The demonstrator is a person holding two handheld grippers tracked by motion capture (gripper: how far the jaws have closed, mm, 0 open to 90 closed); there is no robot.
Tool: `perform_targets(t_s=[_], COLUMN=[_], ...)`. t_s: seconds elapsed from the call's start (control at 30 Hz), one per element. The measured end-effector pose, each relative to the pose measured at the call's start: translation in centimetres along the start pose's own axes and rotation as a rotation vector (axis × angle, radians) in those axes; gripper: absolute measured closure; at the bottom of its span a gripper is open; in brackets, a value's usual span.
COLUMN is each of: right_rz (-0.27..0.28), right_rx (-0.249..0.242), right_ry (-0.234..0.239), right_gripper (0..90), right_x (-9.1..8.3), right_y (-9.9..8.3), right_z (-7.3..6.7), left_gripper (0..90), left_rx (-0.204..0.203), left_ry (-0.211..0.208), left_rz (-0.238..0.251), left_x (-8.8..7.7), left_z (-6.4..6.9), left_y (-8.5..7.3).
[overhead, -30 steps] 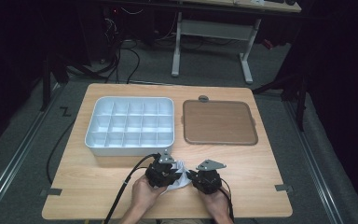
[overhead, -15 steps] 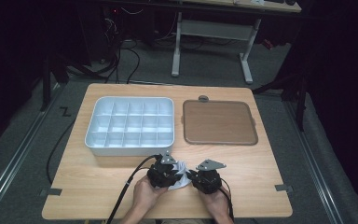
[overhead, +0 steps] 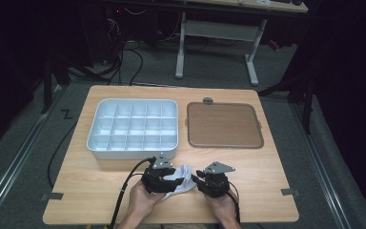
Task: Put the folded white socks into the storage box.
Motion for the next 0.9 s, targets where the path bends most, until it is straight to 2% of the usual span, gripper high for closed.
perform_targets(t_s=[0.13,0.2,0.27,0.33,0.43,0.5,0.57,0.63,0.8,0.9], right_rz=[0.021,0.035,0.035,0.039,0.044,0.046,0.035,0.001,-0.039,-0.063], right_rx=[-0.006,-0.019,-0.027,-0.070,-0.094,-0.113,-0.117,-0.131,-0.121,-0.127], right_ry=[-0.009,-0.006,-0.004,-0.001,0.014,0.025,0.030,0.036,0.035,0.031], right_gripper=[71.1,71.7,71.8,72.2,72.1,71.7,70.9,67.9,65.1,73.0], right_x=[-0.6,-1.2,-1.4,-1.6,-1.4,-1.2,-1.1,-0.3,0.6,0.8], right_y=[0.5,1.0,1.1,1.8,2.4,2.8,2.9,3.0,2.3,1.7], right_z=[0.1,0.0,-0.1,-0.8,-1.4,-2.0,-2.1,-2.4,-2.4,-2.2], left_gripper=[51.3,51.5,51.7,51.8,51.8,51.8,51.7,51.5,51.4,51.4], left_rx=[0.000,-0.016,-0.016,-0.035,-0.028,-0.040,-0.054,-0.063,-0.056,-0.043], left_ry=[0.010,0.024,0.033,0.050,0.055,0.061,0.059,0.047,0.028,0.023], left_rz=[0.016,0.042,0.047,0.069,0.081,0.086,0.093,0.104,0.116,0.113], left_x=[-0.8,-1.9,-2.2,-3.1,-3.8,-4.1,-4.2,-4.4,-4.2,-4.0], left_z=[-0.5,-1.2,-1.5,-2.6,-3.8,-4.5,-4.8,-5.1,-4.9,-4.8], left_y=[0.2,0.5,0.5,0.5,0.1,-0.3,-0.4,-0.7,-0.9,-1.2])
Point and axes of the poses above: each handheld gripper's, and its own axes: x roughly forward along the jaws, y roughly out of its top, z roughly to its right, the point moved 3 cm from there along x, roughly forward along the jaws, and after that the axes turned 10 degrees about -x, right-handed, at the moved point
